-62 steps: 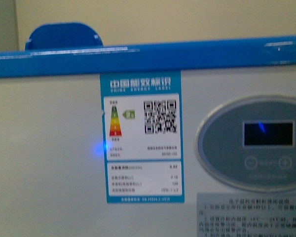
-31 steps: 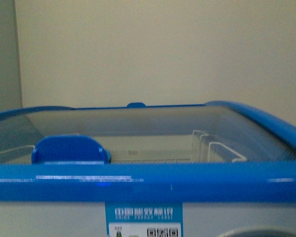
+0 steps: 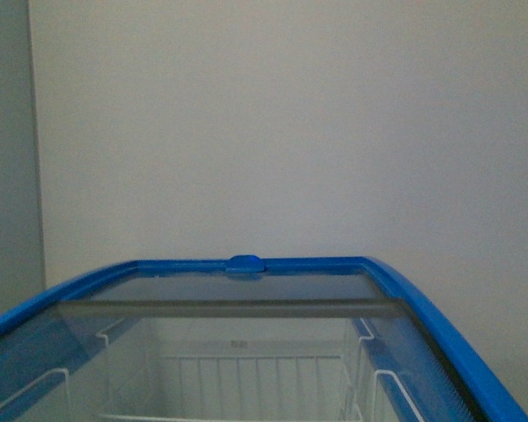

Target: Put drink in fridge

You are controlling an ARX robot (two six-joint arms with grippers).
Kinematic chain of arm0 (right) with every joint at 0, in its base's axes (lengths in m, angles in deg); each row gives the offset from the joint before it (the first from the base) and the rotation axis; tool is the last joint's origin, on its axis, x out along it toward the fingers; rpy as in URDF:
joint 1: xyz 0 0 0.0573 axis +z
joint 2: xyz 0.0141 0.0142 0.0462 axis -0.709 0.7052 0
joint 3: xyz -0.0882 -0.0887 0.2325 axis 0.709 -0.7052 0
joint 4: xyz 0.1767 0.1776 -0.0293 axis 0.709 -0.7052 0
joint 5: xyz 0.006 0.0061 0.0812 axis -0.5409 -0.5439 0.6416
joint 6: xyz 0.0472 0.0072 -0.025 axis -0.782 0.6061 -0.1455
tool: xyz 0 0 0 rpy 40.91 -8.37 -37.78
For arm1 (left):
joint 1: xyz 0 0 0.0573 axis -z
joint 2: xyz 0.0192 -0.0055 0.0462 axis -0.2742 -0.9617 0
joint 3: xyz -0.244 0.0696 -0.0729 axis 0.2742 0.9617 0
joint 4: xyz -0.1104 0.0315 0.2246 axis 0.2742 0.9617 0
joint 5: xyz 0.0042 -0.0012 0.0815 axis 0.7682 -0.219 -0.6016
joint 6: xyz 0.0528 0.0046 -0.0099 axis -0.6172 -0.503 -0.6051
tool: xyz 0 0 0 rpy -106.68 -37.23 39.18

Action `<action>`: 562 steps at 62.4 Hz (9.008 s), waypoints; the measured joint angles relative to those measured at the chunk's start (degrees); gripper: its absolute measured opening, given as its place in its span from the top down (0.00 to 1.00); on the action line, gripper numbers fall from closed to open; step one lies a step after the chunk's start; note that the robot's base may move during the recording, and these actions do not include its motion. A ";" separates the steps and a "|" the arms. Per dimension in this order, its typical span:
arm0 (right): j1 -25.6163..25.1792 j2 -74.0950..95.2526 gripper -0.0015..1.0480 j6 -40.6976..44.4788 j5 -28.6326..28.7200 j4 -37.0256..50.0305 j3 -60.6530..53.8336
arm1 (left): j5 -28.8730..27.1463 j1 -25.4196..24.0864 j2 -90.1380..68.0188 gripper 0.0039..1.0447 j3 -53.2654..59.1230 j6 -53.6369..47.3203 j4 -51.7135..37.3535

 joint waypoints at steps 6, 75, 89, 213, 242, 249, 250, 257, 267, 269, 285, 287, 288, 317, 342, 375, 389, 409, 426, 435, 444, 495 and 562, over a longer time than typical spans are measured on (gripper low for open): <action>0.00 0.00 0.65 0.00 0.02 0.00 0.00 | -0.02 0.00 0.00 0.08 0.00 0.00 0.00; 0.15 -0.07 0.65 0.02 -0.02 0.02 0.00 | 40.24 3.19 -81.74 0.08 -27.58 -59.89 -27.65; 0.15 -0.07 0.65 0.00 -0.02 0.02 0.00 | 38.03 3.98 -90.09 0.08 -34.91 -65.46 -27.58; -2.58 19.54 0.65 20.55 23.91 -33.53 19.67 | 0.02 0.09 -19.67 0.86 -4.13 0.55 -14.97; 13.88 63.12 0.65 64.76 15.10 -31.91 46.53 | 0.04 0.09 -13.66 0.98 -1.68 0.26 -11.32; 16.35 69.22 0.65 68.04 14.32 -30.84 49.51 | 0.02 0.09 -12.31 0.98 -0.92 0.24 -11.61; 16.59 69.88 0.65 68.43 14.29 -30.53 49.81 | 0.04 0.09 -12.11 0.98 -0.68 0.24 -11.69; 18.47 77.35 0.65 69.51 14.05 -28.44 54.21 | 0.00 0.09 -10.29 0.98 0.02 0.20 -10.54; 18.16 85.24 0.65 69.94 13.18 -26.82 57.79 | 0.04 0.09 -0.59 0.98 0.00 0.15 -0.37; 17.90 86.33 0.65 69.81 13.07 -26.56 58.34 | 0.04 0.09 -0.39 0.98 0.00 0.17 -0.26; 16.94 93.77 0.65 68.57 14.08 -24.33 62.40 | 0.04 0.09 -0.15 0.98 0.00 0.17 -0.11; 16.83 94.31 0.65 68.50 14.16 -23.96 62.58 | 0.04 0.09 -0.15 0.98 0.00 0.17 -0.09; 16.72 94.88 0.65 68.46 14.16 -23.52 62.71 | 0.04 0.09 -0.15 0.98 0.00 0.17 -0.11; 15.10 104.85 0.65 67.87 12.50 -13.75 66.97 | 0.04 0.09 -0.15 0.98 0.00 0.15 -0.04; 15.74 113.13 0.65 66.71 6.82 -3.93 70.36 | 0.04 0.09 -0.13 0.98 0.00 0.15 -0.04; 14.78 107.78 0.07 55.23 11.56 -11.39 64.67 | 0.04 0.09 -0.13 0.98 0.00 0.15 -0.04; 11.34 74.18 0.07 32.96 31.28 -14.86 49.79 | 0.02 0.09 -0.11 0.98 0.00 0.15 -0.02; 6.67 62.84 0.07 16.31 18.82 -5.11 36.92 | 0.07 0.09 0.00 0.98 0.00 0.13 0.00; -0.13 31.82 0.07 -5.46 -6.12 -22.99 20.96 | 0.07 0.09 0.00 0.98 0.00 0.13 0.00; 12.13 9.99 0.10 -13.27 -16.87 -32.28 14.47 | 0.04 0.09 0.00 0.98 0.00 0.11 0.00; 11.54 -0.17 0.37 -1.64 -7.67 -8.74 0.26 | 0.02 0.09 0.02 0.98 0.00 0.04 0.00; -12.44 -10.91 0.97 2.73 15.28 -7.54 -11.80 | 0.04 0.09 0.00 0.98 0.00 0.00 0.00; -12.52 -13.75 0.07 2.78 15.43 -7.15 -14.23 | 0.04 0.09 0.02 0.08 0.00 -0.02 0.00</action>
